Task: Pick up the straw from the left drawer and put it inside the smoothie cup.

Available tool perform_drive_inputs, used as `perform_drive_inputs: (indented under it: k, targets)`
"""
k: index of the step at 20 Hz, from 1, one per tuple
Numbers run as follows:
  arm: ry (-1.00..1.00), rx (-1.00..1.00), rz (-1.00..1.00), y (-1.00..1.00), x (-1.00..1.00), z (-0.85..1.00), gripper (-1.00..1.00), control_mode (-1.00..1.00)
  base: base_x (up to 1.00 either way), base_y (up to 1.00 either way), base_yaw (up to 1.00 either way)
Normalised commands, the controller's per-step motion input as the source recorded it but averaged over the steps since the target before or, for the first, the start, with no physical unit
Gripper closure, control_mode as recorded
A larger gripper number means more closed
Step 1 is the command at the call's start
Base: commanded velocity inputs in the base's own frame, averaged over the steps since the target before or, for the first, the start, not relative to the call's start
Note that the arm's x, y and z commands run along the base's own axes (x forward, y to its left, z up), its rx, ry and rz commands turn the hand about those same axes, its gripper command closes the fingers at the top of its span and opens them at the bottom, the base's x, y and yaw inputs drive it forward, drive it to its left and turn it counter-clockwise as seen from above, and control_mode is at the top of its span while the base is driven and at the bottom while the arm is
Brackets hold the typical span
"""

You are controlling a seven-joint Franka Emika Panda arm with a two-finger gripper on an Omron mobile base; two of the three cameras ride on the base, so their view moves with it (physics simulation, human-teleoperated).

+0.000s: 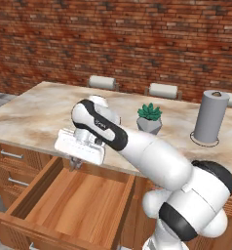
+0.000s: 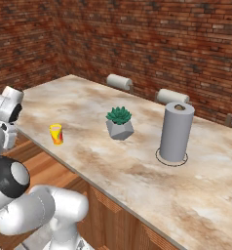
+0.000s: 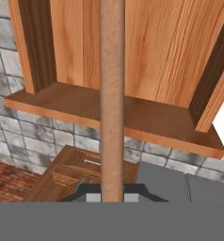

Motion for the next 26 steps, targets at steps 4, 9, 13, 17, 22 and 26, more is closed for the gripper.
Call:
perform_drive_inputs:
  k: [4,9,13,17,22,26]
  targets:
    - [0.59,0.13,-0.06,-0.16,0.35,0.79,1.00,-1.00,0.00,0.00,0.00]
    - [0.62,0.11,-0.08,-0.27,0.33,0.58,1.00,-1.00,0.00,0.00,0.00]
    - [0.44,0.08,-0.11,-0.33,0.19,0.53,1.00,-1.00,0.00,0.00,0.00]
    - [0.19,0.06,-0.05,-0.11,0.09,0.22,1.00,-1.00,0.00,0.00,0.00]
    - [0.00,0.10,-0.05,-0.41,0.01,0.00,1.00,-1.00,0.00,0.00,0.00]
    - [0.00,0.11,-0.10,-0.75,0.24,0.00,1.00,-1.00,0.00,0.00,0.00]
